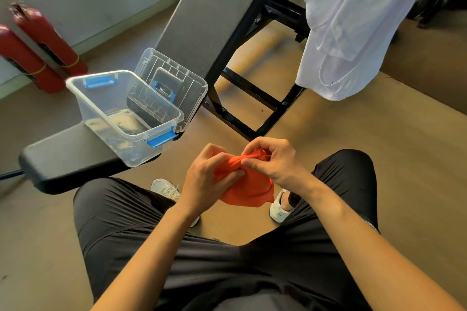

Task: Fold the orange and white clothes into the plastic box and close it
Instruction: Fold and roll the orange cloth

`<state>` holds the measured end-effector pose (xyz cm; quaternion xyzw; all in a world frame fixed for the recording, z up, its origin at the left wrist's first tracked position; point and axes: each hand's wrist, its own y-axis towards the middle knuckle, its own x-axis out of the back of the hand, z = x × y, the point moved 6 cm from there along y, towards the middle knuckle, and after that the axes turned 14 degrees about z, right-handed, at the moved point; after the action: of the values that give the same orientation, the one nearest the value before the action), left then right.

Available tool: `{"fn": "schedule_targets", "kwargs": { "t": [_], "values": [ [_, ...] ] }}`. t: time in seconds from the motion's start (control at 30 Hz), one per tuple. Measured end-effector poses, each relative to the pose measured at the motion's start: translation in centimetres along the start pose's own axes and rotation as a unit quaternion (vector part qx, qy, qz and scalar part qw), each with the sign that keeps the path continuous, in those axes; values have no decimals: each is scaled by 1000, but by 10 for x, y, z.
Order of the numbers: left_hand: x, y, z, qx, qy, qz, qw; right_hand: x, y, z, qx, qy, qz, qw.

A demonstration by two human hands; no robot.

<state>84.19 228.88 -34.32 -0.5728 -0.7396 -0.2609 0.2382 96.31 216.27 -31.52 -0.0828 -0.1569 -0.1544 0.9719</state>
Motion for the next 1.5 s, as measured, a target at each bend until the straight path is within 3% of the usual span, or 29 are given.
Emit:
{"fn": "schedule_targets", "kwargs": {
  "t": [0.27, 0.37, 0.5, 0.77, 0.97, 1.2, 1.5],
  "values": [
    [-2, -2, -6, -2, 34, 61, 998, 8, -5, -8, -17, 42, -40, 998],
    [0, 0, -9, 2, -64, 63, 996, 6, -7, -9, -26, 68, -28, 997],
    [7, -2, -11, 50, -272, 38, 960, 6, -12, -11, -35, 114, -18, 993],
    [14, -12, 7, 146, -380, -76, 910, -13, -33, -30, -30, 151, -23, 988],
    [11, -13, 12, 166, -398, -106, 896, -11, -40, -30, -3, 135, -134, 982],
    [6, -14, 19, 189, -432, -133, 872, 6, -55, -33, 14, 147, -343, 928],
    [14, -13, 11, 163, -411, -93, 892, -4, -40, -37, -51, 93, -166, 980]
  ]
}}
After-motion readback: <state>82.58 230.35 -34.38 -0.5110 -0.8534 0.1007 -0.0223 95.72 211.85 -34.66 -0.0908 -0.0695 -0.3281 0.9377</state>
